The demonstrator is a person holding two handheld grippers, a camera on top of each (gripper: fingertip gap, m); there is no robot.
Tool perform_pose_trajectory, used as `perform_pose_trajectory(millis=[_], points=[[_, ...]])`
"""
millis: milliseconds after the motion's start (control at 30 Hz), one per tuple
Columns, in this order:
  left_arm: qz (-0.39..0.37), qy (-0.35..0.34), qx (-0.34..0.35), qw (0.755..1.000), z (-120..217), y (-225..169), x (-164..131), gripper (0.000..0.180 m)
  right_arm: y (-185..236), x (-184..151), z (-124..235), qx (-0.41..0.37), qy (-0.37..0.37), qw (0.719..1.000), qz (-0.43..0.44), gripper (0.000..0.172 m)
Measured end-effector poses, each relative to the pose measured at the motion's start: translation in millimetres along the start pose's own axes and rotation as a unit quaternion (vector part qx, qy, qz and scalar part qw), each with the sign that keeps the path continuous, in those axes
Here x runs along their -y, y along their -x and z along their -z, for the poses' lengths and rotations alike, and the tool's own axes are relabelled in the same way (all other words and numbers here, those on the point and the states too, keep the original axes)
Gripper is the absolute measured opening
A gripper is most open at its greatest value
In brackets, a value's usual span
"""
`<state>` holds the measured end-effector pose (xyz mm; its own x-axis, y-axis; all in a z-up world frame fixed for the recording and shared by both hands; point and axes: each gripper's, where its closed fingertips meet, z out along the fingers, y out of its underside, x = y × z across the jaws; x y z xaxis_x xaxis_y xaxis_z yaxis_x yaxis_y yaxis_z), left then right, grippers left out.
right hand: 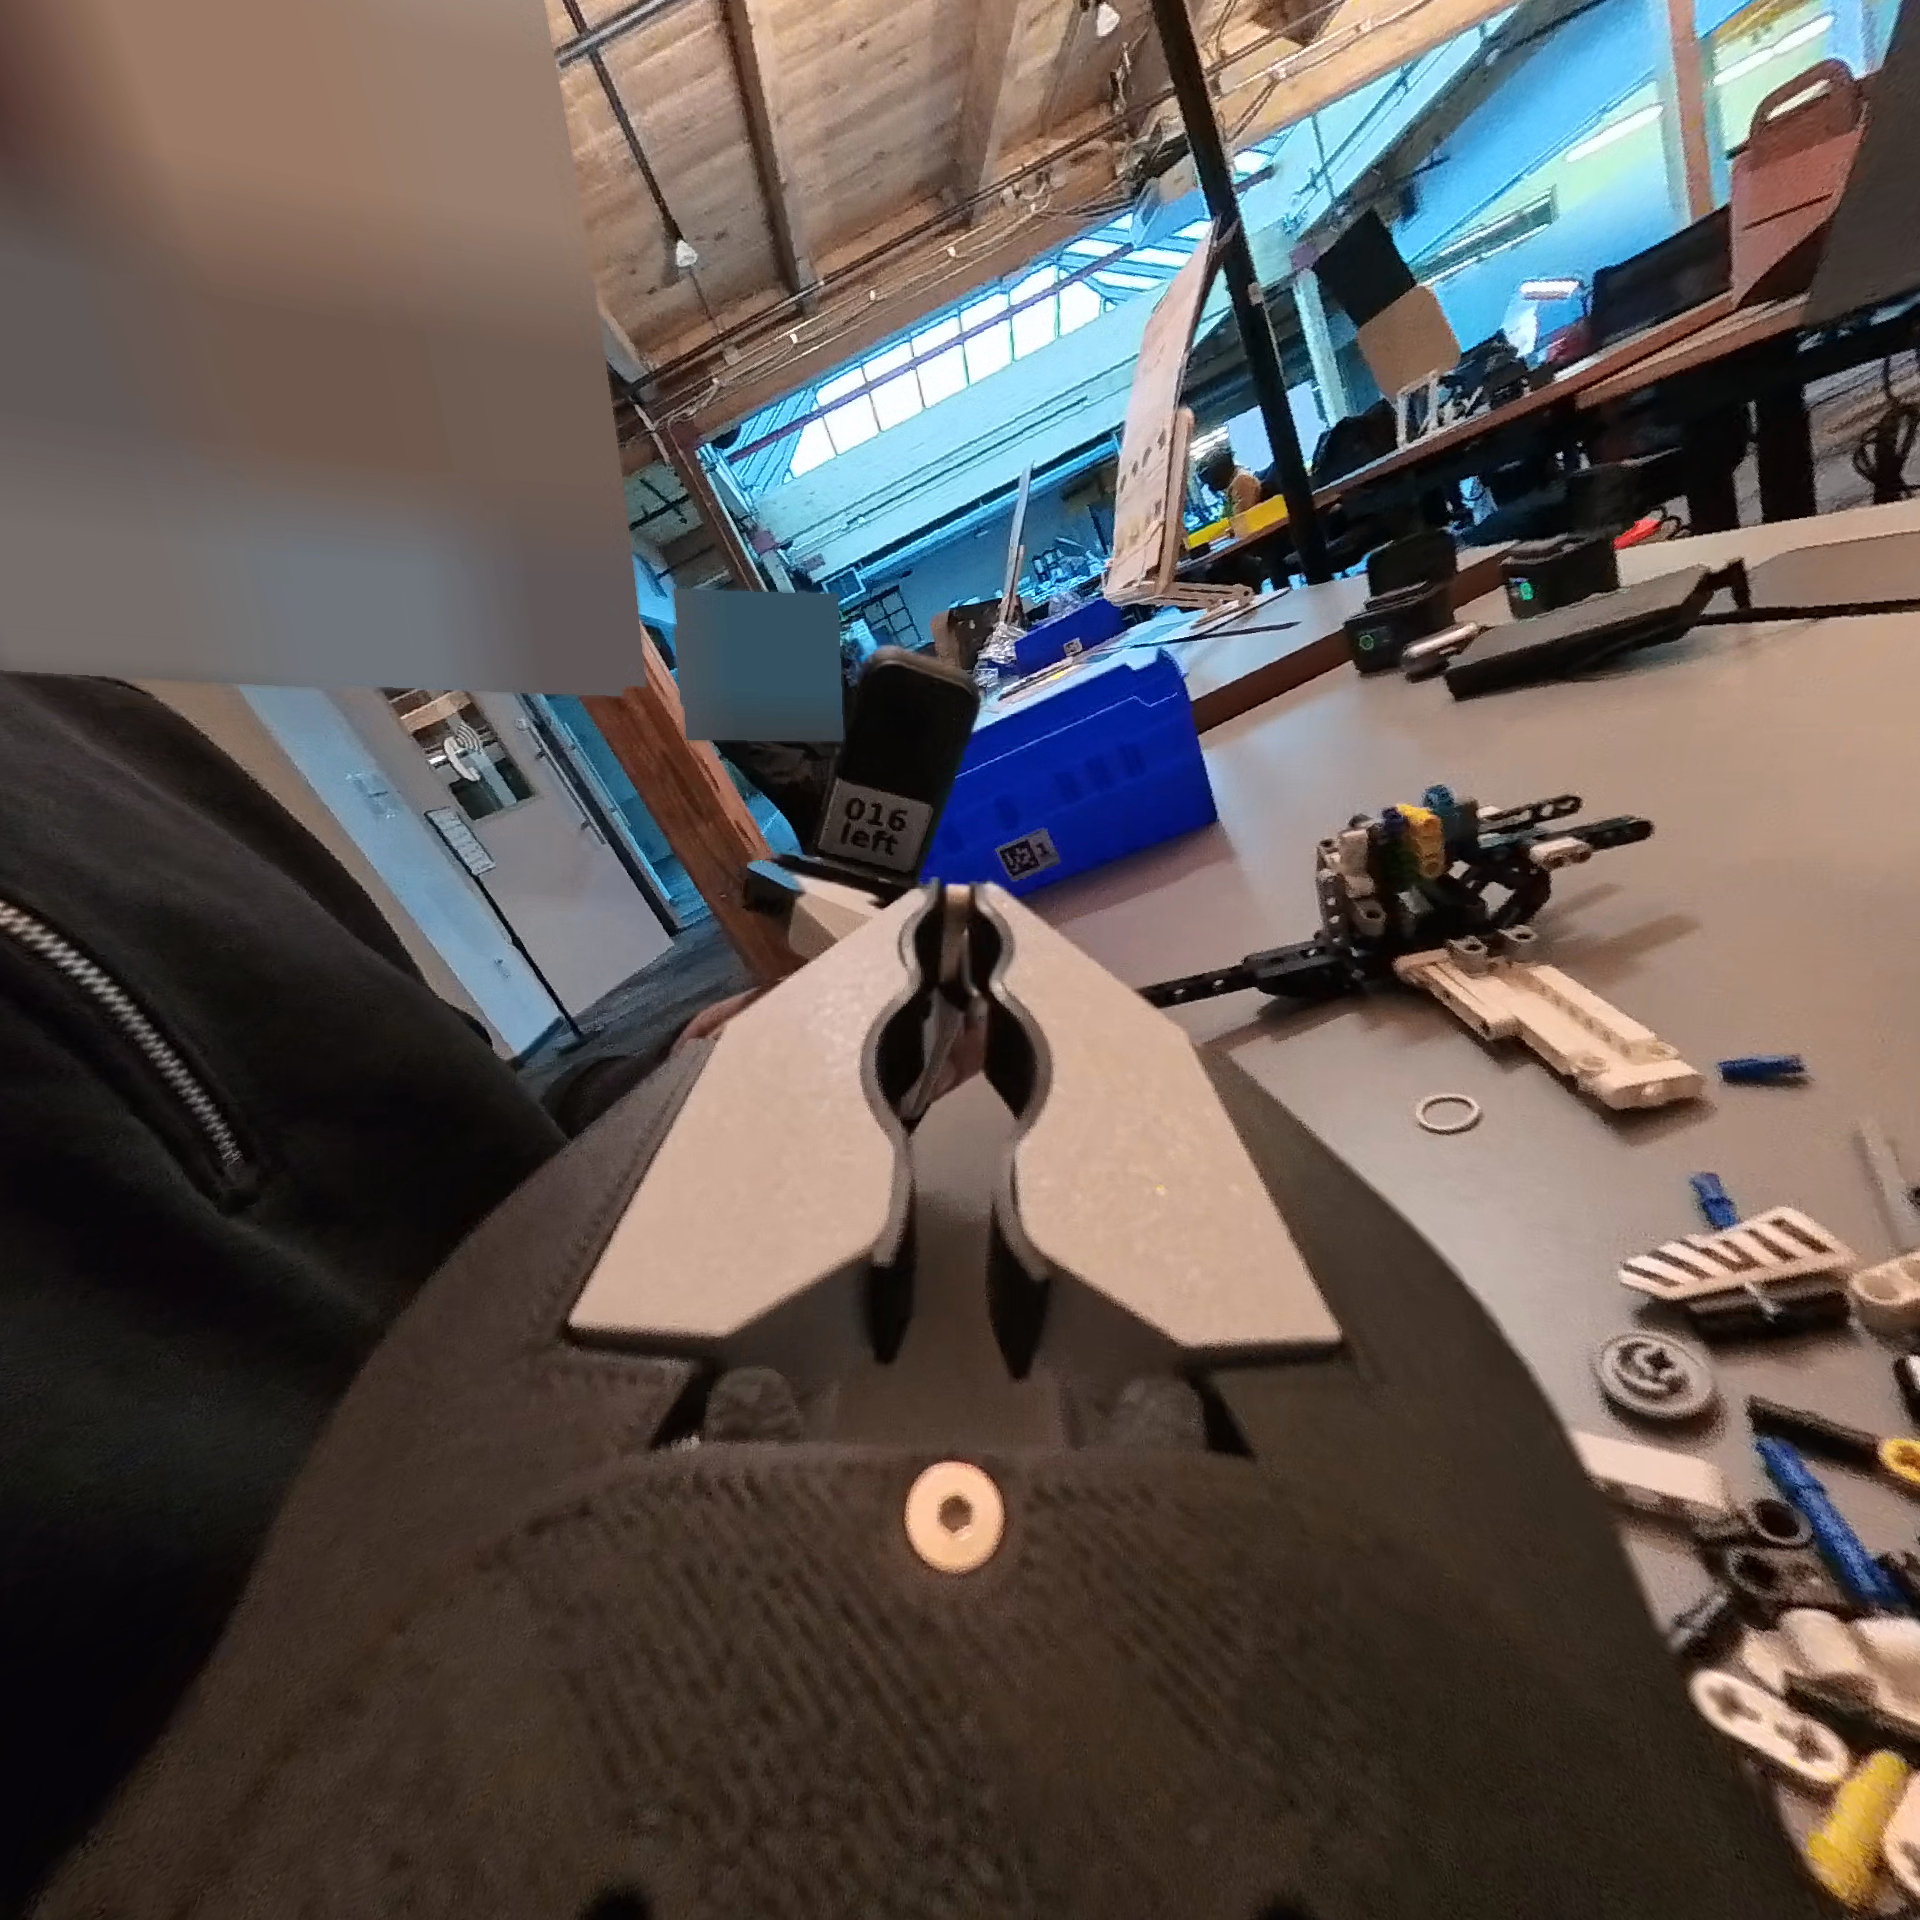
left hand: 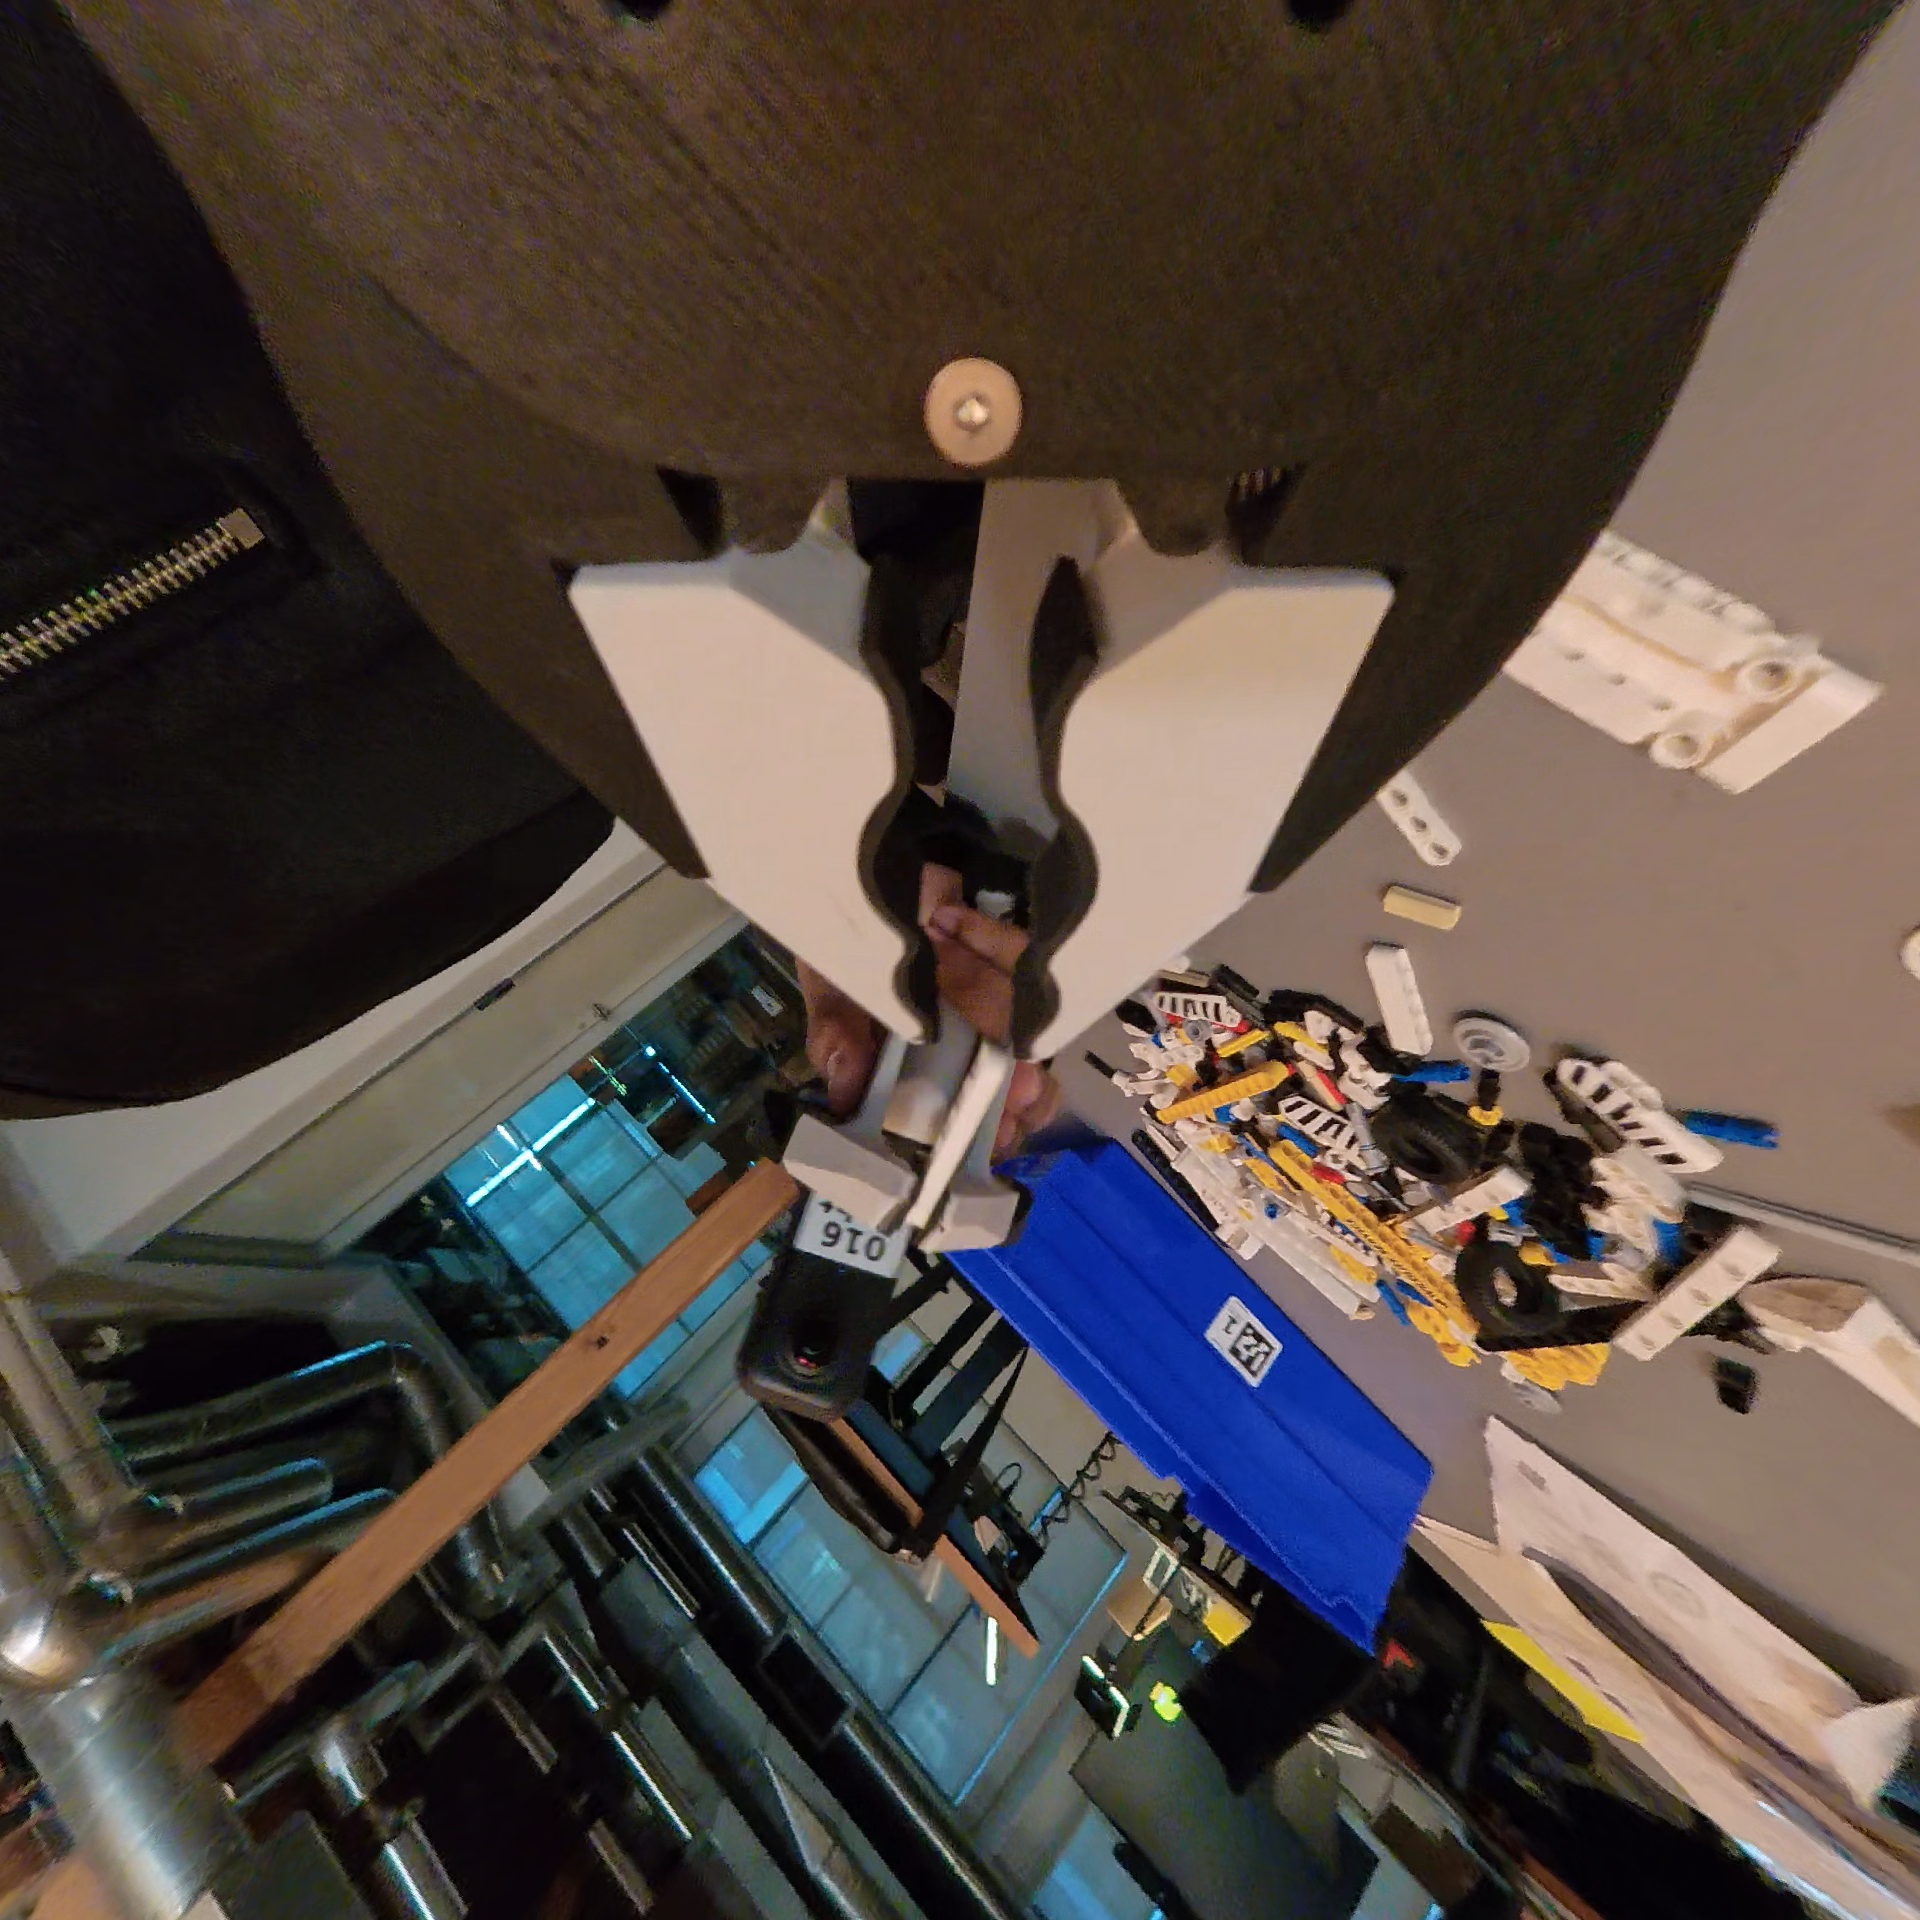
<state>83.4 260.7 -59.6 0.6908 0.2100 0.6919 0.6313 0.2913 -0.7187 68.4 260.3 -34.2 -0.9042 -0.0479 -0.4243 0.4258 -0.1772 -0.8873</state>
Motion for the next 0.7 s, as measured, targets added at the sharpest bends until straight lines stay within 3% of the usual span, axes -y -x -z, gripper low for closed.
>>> perform_pose_trajectory(millis=[67,167,300,367,533,700], points=[[0.006,-0.005,0.024,1.000,7.1,8.2,2.9,0.037,-13.0,6.9,7.1,-0.046,0.002,0.999,0.024,0.002],[-0.015,0.021,0.058,0.998,16.2,16.7,-0.8,0.038,-57.9,29.3,42.2,-0.192,-0.003,0.979,0.062,0.002],[-0.052,0.031,0.103,0.993,25.0,23.5,-1.3,0.040,-130.8,46.8,127.4,-0.456,0.047,0.882,0.111,0.001],[-0.057,0.029,0.119,0.991,30.8,27.4,0.3,0.040,-152.2,43.5,155.2,-0.524,0.076,0.842,0.101,0.010],[-0.076,0.022,0.186,0.979,59.9,45.3,9.1,0.040,-175.0,24.1,172.6,-0.558,0.111,0.820,0.061,0.023],[-0.087,0.026,0.247,0.965,85.6,58.5,8.6,0.040,-151.1,31.2,138.1,-0.506,0.095,0.849,0.118,0.038]])
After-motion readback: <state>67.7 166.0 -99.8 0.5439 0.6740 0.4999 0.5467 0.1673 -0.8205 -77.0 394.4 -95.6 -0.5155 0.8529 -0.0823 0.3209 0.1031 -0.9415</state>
